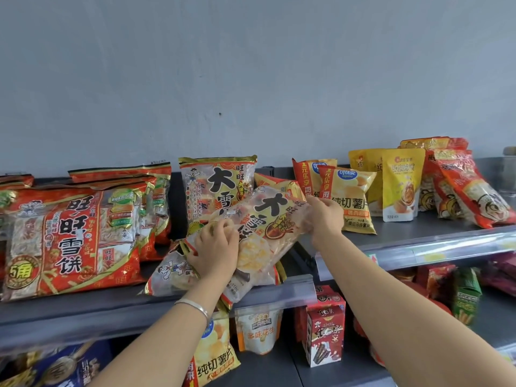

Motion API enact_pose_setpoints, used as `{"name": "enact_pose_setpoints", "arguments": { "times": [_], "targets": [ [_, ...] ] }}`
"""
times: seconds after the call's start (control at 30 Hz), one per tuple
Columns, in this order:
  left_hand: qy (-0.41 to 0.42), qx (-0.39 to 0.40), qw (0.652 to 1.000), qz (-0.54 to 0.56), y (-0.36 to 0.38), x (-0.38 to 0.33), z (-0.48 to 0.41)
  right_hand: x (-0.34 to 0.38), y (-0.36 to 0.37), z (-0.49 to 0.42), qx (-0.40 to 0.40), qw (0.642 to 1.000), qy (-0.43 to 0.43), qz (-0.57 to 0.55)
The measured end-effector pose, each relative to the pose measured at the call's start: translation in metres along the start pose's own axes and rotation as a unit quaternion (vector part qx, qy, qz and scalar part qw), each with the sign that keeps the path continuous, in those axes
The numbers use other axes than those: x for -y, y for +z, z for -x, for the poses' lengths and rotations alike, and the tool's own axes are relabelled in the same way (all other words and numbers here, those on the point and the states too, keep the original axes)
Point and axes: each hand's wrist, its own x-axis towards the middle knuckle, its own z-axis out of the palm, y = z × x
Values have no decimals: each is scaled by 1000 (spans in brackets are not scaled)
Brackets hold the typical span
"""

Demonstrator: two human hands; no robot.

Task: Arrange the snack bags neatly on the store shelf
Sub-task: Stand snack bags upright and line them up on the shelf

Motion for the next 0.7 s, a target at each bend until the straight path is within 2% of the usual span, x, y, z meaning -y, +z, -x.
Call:
{"name": "enact_pose_setpoints", "arguments": {
  "times": [0.1,0.2,0.37,0.47,0.6,0.7],
  "targets": [
    [-37,-27,996,78,-4,3,1,4,13,14,-4,990,53,-131],
    [-52,-31,989,132,-9,4,5,5,33,34,70,976,82,-188],
    [-53,-33,980,187,-14,7,7,-12,60,59,160,969,102,-155],
    [-50,-28,976,212,-16,13,7,-22,73,72,148,981,90,-86],
    [-28,-10,980,199,-22,26,-3,-23,80,69,142,981,78,-110],
    [7,20,966,257,-30,37,-17,-7,81,64,117,990,-5,-74]
  ]
}}
